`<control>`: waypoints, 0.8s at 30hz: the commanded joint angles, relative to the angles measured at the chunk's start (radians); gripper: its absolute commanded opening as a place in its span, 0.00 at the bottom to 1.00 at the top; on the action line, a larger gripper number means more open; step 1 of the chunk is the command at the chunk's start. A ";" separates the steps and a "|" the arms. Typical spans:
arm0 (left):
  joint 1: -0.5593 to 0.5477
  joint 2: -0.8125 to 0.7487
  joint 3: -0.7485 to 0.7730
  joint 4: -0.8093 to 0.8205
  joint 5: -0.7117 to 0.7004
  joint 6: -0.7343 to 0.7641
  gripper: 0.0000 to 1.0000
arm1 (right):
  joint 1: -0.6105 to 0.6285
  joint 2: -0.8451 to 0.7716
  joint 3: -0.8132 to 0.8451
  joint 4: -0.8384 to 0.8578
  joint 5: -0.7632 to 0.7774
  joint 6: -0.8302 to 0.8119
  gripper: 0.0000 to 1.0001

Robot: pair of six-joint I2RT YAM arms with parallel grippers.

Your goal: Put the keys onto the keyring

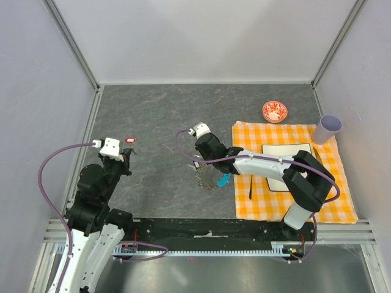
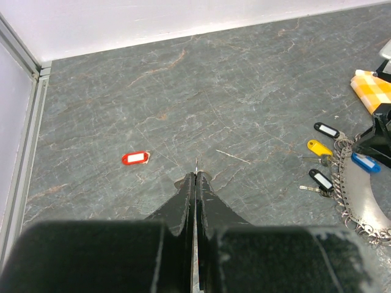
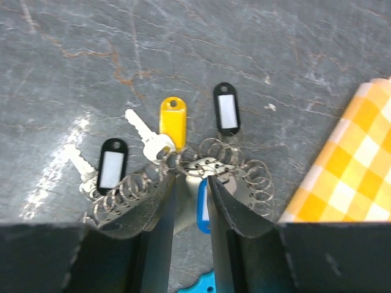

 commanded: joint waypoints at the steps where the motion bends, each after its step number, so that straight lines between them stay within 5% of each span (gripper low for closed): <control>1: 0.000 0.005 -0.001 0.044 0.022 -0.026 0.02 | -0.014 0.004 -0.019 0.087 -0.155 -0.058 0.33; 13: 0.000 0.008 -0.001 0.046 0.025 -0.026 0.02 | -0.083 0.000 -0.054 0.096 -0.422 -0.073 0.28; 24: -0.001 0.005 -0.001 0.046 0.028 -0.028 0.02 | -0.005 0.026 -0.025 0.046 -0.241 -0.061 0.29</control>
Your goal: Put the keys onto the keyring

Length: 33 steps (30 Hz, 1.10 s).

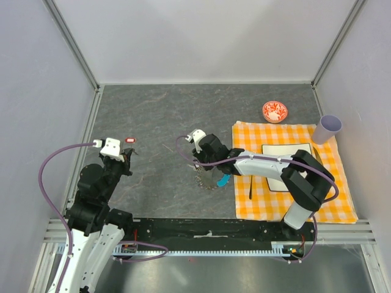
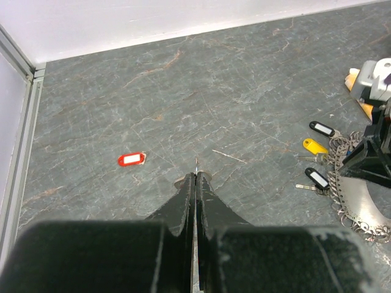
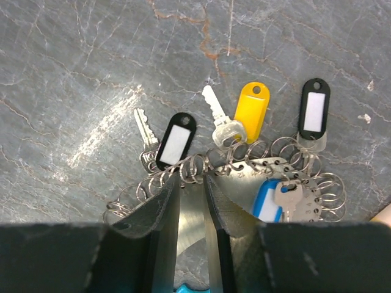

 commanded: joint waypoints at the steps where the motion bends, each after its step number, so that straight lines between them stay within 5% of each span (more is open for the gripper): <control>1: 0.000 0.004 -0.001 0.043 0.013 -0.026 0.02 | 0.038 0.027 0.025 -0.006 0.111 0.001 0.29; 33: -0.001 0.001 -0.001 0.043 0.014 -0.026 0.02 | 0.039 0.067 -0.040 0.103 0.087 -0.105 0.22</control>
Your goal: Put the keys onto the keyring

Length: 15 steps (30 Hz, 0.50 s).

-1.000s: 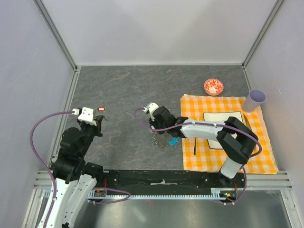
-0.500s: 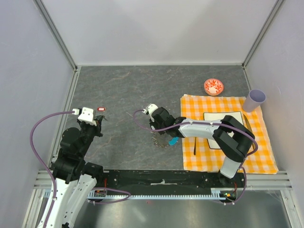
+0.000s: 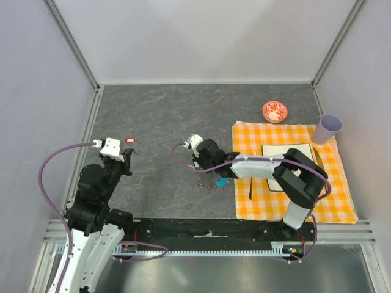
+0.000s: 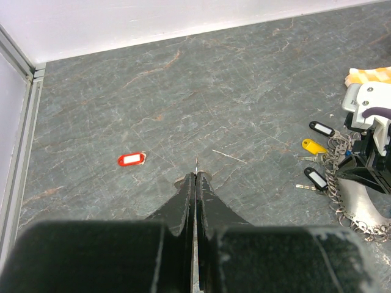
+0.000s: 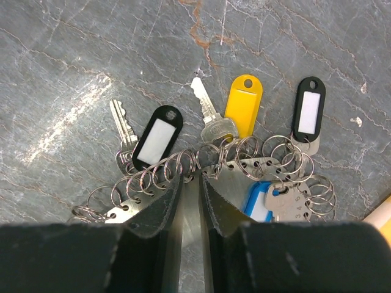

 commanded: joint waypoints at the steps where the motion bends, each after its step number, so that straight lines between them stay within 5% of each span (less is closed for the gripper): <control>1: -0.001 0.001 -0.001 0.043 0.011 -0.026 0.02 | -0.002 0.003 -0.012 0.044 -0.018 -0.011 0.22; 15: 0.000 0.001 -0.001 0.044 0.010 -0.028 0.02 | 0.004 -0.058 -0.029 0.050 -0.065 -0.066 0.26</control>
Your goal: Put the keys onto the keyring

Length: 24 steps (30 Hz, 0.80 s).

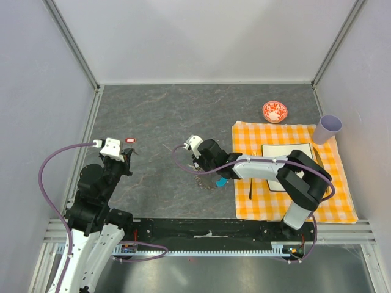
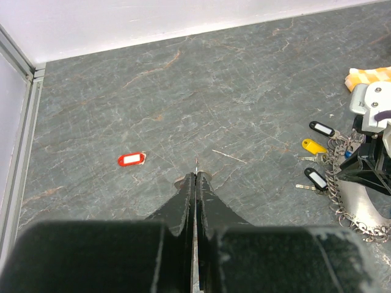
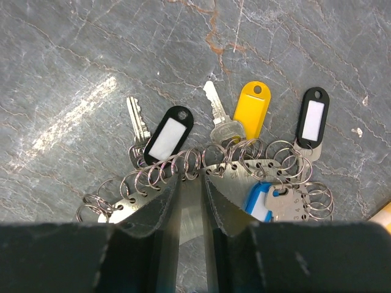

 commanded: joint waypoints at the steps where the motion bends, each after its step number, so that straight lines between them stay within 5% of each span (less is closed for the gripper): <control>1: -0.001 0.003 -0.001 0.043 0.010 -0.026 0.02 | 0.003 -0.024 -0.012 0.036 -0.026 -0.026 0.27; 24: 0.000 0.004 -0.001 0.044 0.013 -0.026 0.02 | 0.005 0.049 -0.032 0.122 -0.021 -0.054 0.20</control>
